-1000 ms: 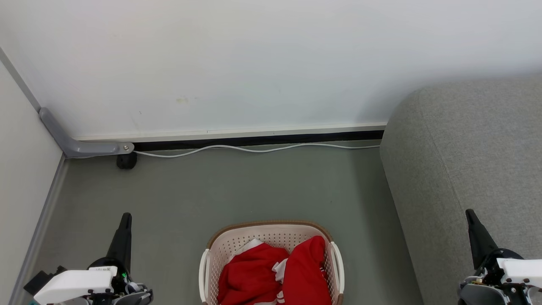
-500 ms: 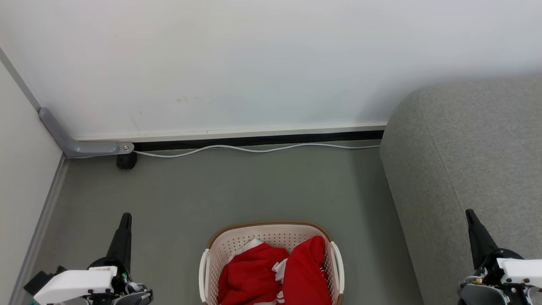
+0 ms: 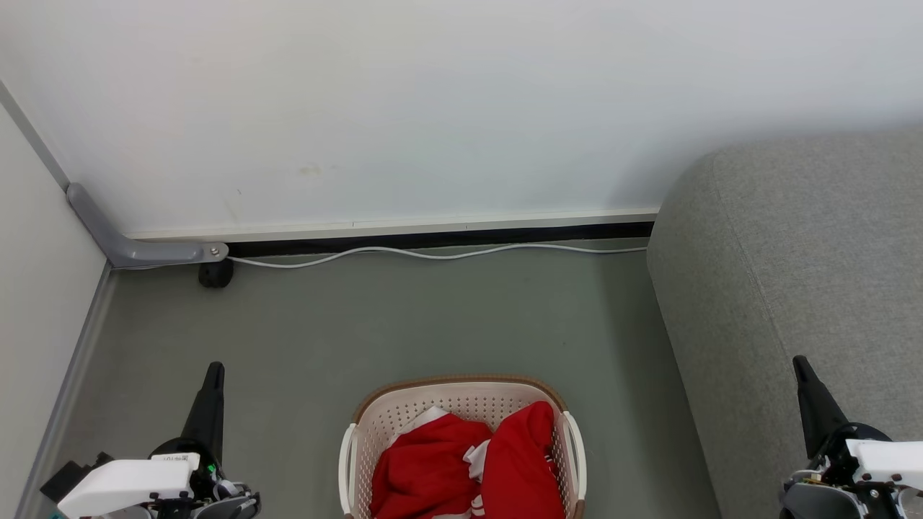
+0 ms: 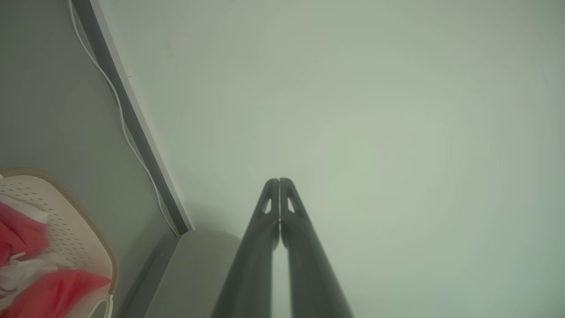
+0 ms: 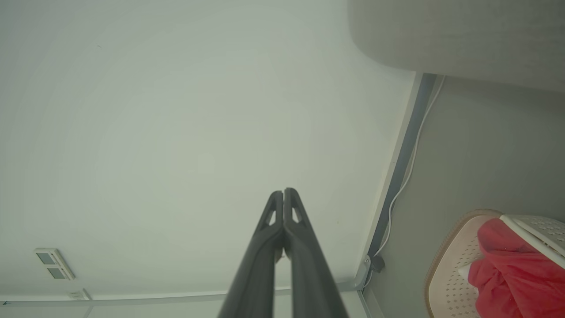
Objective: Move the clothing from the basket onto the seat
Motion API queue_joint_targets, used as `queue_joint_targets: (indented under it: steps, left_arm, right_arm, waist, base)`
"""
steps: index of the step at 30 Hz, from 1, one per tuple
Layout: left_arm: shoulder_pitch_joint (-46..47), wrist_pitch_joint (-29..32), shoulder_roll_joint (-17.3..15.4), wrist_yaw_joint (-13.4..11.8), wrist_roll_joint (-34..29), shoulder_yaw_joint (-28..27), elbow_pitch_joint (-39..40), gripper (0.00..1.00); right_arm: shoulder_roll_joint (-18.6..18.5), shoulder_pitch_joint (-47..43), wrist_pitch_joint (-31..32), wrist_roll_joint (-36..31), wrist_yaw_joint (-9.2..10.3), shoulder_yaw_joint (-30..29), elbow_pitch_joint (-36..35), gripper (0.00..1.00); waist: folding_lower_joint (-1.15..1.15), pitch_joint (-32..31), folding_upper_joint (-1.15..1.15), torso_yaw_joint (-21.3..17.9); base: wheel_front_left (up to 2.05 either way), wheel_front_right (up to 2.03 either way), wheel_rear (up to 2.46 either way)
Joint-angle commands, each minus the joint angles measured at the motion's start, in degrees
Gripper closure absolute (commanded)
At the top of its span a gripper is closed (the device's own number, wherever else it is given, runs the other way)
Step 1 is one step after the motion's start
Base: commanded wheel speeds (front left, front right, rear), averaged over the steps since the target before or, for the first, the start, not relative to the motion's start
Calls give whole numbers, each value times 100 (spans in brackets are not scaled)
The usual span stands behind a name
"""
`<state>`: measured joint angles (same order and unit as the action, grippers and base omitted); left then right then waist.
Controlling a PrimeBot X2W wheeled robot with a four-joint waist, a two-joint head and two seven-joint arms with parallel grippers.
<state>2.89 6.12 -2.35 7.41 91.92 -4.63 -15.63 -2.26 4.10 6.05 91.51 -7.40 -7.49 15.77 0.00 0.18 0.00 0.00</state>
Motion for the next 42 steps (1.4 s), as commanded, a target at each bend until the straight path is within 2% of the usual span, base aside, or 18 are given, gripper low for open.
queue_joint_targets:
  steps: [1,15,16,21,26,30,42]
  left_arm:
    - [330,34,-53,8,27,-186,160,100]
    - [330,34,-53,8,27,-186,160,100]
    - [1,0,0,0,0,0,0,0]
    - [-63,-29,31,-1,-10,1,-169,0]
    - [10,-85,15,-1,-33,-18,-180,0]
    - [60,-153,-7,0,-76,-13,-187,0]
    - [260,-415,-152,1,-489,131,-263,0]
  right_arm:
    - [-62,208,42,68,-9,99,-175,100]
    - [-62,208,42,68,-9,99,-175,100]
    - [0,1,0,0,0,0,0,0]
    - [49,-53,-21,-21,0,46,148,0]
    - [42,38,-85,-52,-1,104,155,0]
    - [19,109,-154,-94,-1,172,166,0]
    - [-85,396,-408,-467,-2,388,309,0]
  waist:
    - [0,0,0,0]
    - [0,0,0,0]
    - [0,0,0,0]
    - [1,13,0,1]
    - [13,4,0,-5]
    - [1,22,0,-10]
    - [0,62,0,-26]
  base:
    - [0,0,0]
    - [0,0,0]
    - [0,0,0]
    - [0,0,0]
    - [0,0,0]
    - [0,0,0]
    - [0,0,0]
